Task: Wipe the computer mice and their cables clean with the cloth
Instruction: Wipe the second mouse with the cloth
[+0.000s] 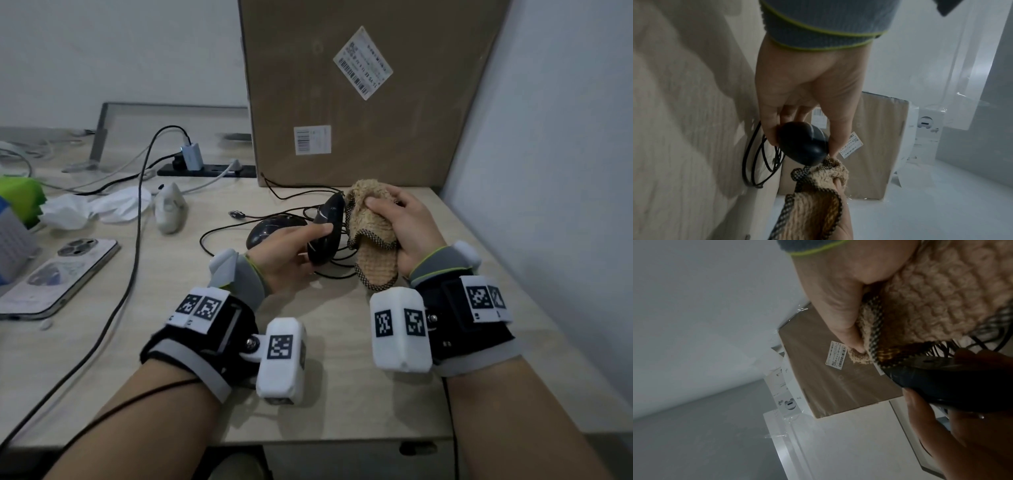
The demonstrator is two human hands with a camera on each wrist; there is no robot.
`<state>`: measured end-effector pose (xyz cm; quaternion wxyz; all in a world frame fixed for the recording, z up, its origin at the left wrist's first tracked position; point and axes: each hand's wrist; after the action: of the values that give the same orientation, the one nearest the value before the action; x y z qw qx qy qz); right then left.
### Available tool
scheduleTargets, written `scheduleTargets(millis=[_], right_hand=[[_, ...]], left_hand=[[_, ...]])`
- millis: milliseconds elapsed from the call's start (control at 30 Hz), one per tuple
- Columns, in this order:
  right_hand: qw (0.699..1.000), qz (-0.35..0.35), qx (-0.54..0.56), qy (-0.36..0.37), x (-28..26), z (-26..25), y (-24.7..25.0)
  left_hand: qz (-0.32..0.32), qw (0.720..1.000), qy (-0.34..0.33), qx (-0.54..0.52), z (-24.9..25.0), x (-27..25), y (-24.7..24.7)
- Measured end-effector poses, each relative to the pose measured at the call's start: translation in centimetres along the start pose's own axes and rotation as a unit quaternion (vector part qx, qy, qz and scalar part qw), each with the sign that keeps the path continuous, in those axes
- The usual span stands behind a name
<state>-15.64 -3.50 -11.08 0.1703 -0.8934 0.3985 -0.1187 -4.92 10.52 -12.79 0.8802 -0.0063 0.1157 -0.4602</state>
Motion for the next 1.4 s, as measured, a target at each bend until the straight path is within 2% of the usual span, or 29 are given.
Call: scheduleTargets(millis=[100,267,467,667,867,1100,1400], right_hand=[[1.0,-0.008,-0.017,0.013,-0.1,0.0,0.1],[0.999,-0.028,-0.027,0.01,-0.2,0.5,0.2],[1.0,-0.015,-0.02,0.015,-0.1,0.8,0.3],[0.999,-0.035,-0.033,0.022,-0.5,1.1,-0.1],[0.994,-0.09,-0.057,0.026,-1.2,1.2,-0.6],[0.987,-0.123,-0.102,0.019,-1.6,0.9,-0.6],[0.983,-0.119,-0.137,0.026,-1.6,1.4,-0.6]], left_hand=[[-0.02,1.0,-0.005,0.022,-0.2,0.0,-0.2],[-0.038,0.999,-0.029,-0.002,-0.5,-0.1,-0.4],[-0.022,0.996,0.015,-0.086,-0.2,-0.1,-0.6],[-0.034,0.996,-0.005,-0.086,-0.4,0.1,-0.4],[-0.003,0.991,-0.032,-0.131,-0.4,0.1,-0.6],[0.038,0.975,-0.063,-0.212,-0.2,0.4,-0.2],[0.087,0.975,-0.082,-0.186,-0.2,0.7,0.2]])
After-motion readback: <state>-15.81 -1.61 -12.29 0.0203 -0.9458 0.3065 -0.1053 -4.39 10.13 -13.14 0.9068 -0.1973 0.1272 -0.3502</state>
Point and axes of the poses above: each hand's wrist, its own x-axis towards the middle knuckle, its own y-axis out of the back of the hand, z = x × y, and after that the axes turned 5 degrees about x, right-handed
